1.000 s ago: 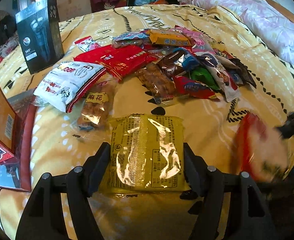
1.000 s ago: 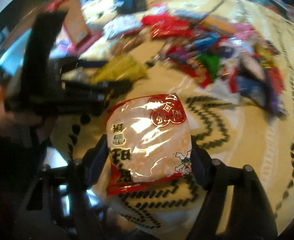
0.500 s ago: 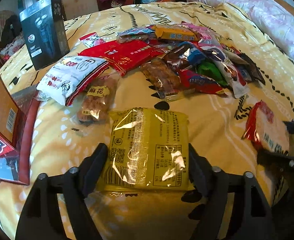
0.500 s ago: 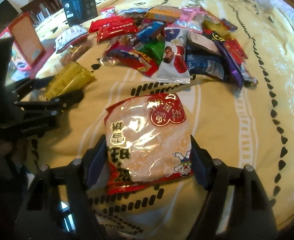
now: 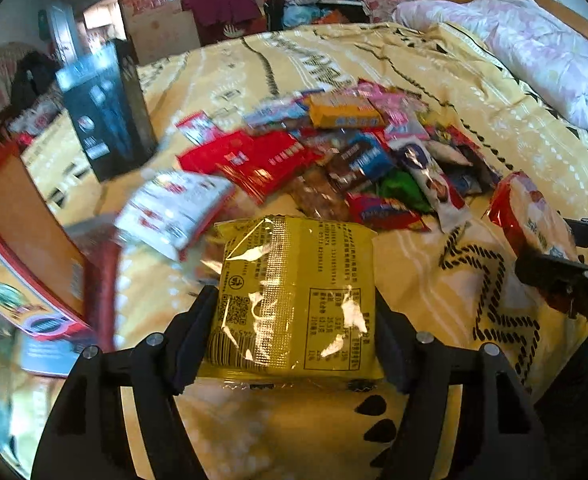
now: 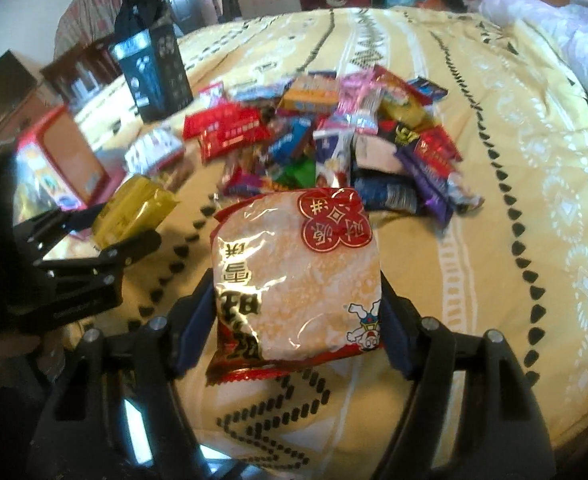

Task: Organize snacks
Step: 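Carry both held packets up and over the clear glass bowl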

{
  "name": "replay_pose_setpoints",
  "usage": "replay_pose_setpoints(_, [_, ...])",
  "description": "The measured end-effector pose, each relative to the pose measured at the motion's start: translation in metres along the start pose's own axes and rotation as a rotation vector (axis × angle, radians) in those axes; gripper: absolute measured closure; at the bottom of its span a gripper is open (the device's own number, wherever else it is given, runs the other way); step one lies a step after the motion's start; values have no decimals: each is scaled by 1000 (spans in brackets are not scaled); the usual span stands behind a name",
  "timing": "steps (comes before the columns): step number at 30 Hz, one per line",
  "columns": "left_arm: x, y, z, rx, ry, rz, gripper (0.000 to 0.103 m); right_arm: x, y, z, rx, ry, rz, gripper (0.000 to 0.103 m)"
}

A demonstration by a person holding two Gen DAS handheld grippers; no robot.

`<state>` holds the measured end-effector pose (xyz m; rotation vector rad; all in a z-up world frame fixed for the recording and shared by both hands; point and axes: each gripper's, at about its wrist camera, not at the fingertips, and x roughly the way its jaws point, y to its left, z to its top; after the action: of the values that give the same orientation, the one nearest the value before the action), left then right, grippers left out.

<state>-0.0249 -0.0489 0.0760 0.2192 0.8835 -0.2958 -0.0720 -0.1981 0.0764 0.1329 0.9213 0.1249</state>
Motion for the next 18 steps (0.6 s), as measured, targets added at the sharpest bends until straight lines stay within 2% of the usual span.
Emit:
replay_pose_setpoints(3, [-13, 6, 7, -6, -21, 46, 30, -5, 3, 5, 4, -19, -1, 30])
replay_pose_setpoints(10, [-56, 41, 29, -69, -91, 93, 30, -24, 25, 33, -21, -79, 12, 30])
replay_pose_setpoints(18, [-123, 129, 48, -217, -204, 187, 30, -46, 100, 102, -135, -195, 118, 30])
